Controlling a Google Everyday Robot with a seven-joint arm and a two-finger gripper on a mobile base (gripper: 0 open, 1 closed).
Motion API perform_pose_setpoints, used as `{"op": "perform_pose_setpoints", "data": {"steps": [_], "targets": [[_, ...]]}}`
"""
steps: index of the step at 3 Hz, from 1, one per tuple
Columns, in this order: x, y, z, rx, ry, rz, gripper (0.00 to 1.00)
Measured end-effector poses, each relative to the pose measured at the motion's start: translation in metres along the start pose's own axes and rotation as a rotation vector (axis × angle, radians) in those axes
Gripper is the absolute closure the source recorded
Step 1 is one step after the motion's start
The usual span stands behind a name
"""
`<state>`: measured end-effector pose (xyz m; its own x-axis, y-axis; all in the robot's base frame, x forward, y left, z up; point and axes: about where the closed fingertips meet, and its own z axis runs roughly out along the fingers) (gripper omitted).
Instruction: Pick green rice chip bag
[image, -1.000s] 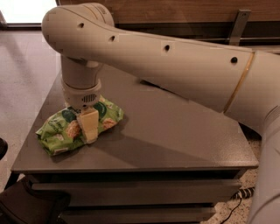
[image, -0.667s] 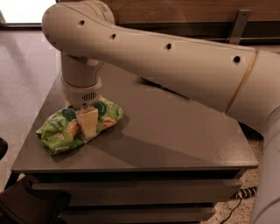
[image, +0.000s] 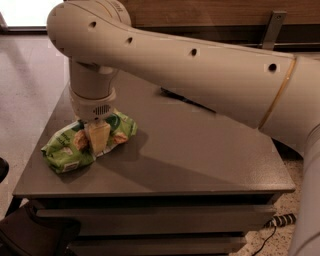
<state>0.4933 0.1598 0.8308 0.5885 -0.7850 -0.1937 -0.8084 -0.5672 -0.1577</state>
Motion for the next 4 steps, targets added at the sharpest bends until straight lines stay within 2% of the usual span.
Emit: {"op": "perform_pose_setpoints", "data": {"steps": [1,2,3,4], "targets": [[0.003,-0.002,-0.004,0.023,-0.031,-0.002,1.0],[0.006,-0.007,-0.035,0.087,-0.062,-0.027,1.0],[0.015,-0.015,-0.102,0.211,-0.095,-0.063,1.0],[0.022,-0.018,-0.139,0.295,-0.123,-0.086,1.0]]}}
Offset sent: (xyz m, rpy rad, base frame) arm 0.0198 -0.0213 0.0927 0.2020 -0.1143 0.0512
